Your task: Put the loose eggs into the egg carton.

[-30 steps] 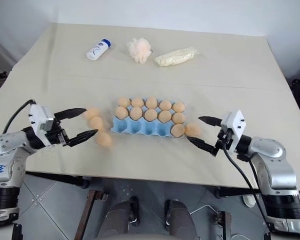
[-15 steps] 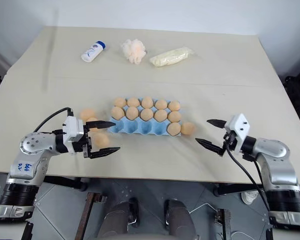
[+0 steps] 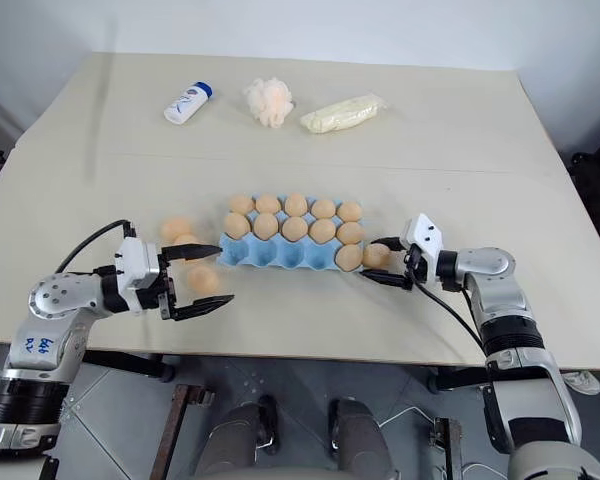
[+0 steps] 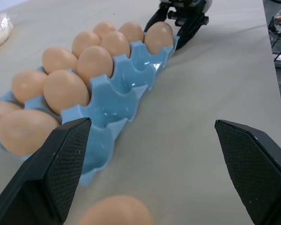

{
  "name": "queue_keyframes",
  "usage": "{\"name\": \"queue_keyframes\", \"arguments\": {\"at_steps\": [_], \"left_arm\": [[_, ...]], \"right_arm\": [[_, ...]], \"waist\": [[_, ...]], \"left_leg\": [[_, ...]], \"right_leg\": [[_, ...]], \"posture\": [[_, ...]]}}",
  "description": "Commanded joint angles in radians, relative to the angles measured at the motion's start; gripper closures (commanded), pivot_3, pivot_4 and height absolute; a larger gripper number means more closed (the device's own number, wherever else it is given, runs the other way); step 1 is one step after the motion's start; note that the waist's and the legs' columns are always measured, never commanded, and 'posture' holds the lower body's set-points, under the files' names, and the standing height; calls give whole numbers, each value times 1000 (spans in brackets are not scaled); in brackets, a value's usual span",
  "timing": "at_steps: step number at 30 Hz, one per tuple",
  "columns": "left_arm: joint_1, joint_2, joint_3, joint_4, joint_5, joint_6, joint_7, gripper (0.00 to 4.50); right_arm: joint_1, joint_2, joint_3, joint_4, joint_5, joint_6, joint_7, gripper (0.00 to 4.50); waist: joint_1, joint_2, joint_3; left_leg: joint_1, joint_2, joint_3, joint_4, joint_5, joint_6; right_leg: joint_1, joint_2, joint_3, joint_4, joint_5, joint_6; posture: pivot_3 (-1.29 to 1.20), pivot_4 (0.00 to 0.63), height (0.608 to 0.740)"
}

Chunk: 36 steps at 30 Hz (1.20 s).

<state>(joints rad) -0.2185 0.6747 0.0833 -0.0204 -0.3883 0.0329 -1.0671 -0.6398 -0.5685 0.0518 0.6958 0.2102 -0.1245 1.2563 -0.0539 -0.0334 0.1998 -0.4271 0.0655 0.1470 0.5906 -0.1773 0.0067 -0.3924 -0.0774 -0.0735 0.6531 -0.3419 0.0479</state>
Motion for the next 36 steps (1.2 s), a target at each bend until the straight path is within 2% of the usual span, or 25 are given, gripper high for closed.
{"name": "queue_keyframes", "arguments": {"at_steps": [1, 2, 7, 11, 16, 22, 25, 30, 36], "left_arm": [[13, 6, 43, -41, -13, -11, 23, 0], [15, 5, 48, -41, -15, -9, 29, 0], [21, -3, 67, -30, -22, -6, 42, 0], [12, -4, 66, -4, -14, -16, 40, 0], [-15, -12, 55, 25, -3, -22, 43, 0], [-30, -16, 56, 34, 5, -28, 50, 0], [-18, -13, 63, 31, 5, -31, 55, 0], [20, -8, 89, 9, -4, -30, 76, 0], [94, 19, 195, 4, -31, -19, 110, 0]], "right_arm": [[37, -45, -50, -52, 26, -9, 16, 2439], [56, -60, -61, -88, 33, 7, 16, 2691], [128, -93, -89, -347, 124, 166, 26, 2691], [103, -71, -80, -516, 203, 356, -21, 2691], [15, 18, -9, -518, 153, 396, -96, 2691], [-66, 108, 59, -391, 81, 351, -135, 2691], [-83, 129, 75, -352, 52, 327, -141, 1904], [-38, 107, 57, -441, 99, 336, -69, 112], [35, 3, 3, -516, 146, 308, 23, 22]], "waist": [[2, 0, 0], [2, 0, 0], [-3, 1, 1], [-7, 2, 1], [-3, 2, 1], [0, 2, 1], [-1, 2, 1], [-2, 2, 1], [-1, 2, 1]], "left_leg": [[0, 0, 0, 0, 0, 0], [0, 0, 0, 0, 0, 0], [0, 0, -1, 0, 0, 0], [1, 1, 0, 0, 0, -1], [1, 1, 0, 0, 0, -1], [-4, 0, 0, -2, -1, 0], [-5, 0, 0, -2, -1, 0], [-5, 0, 0, -1, -1, 1], [-5, 0, 0, -1, -1, 1]], "right_leg": [[0, 0, 0, 0, 0, 0], [0, 0, 0, 0, 0, 0], [0, -1, 0, 0, 0, 0], [-1, 0, 1, 1, 0, -1], [-1, 0, 1, 1, 0, -1], [-4, -1, 0, -1, 0, -1], [-5, -1, 0, 0, 0, -1], [-5, -1, -1, 0, 0, 0], [-5, -1, -1, 0, 0, 0]], "posture": [[0, 150, 740], [0, 150, 740], [0, 150, 740], [0, 150, 740], [0, 150, 740], [0, 150, 740], [0, 150, 740], [0, 150, 740], [0, 150, 740]]}}
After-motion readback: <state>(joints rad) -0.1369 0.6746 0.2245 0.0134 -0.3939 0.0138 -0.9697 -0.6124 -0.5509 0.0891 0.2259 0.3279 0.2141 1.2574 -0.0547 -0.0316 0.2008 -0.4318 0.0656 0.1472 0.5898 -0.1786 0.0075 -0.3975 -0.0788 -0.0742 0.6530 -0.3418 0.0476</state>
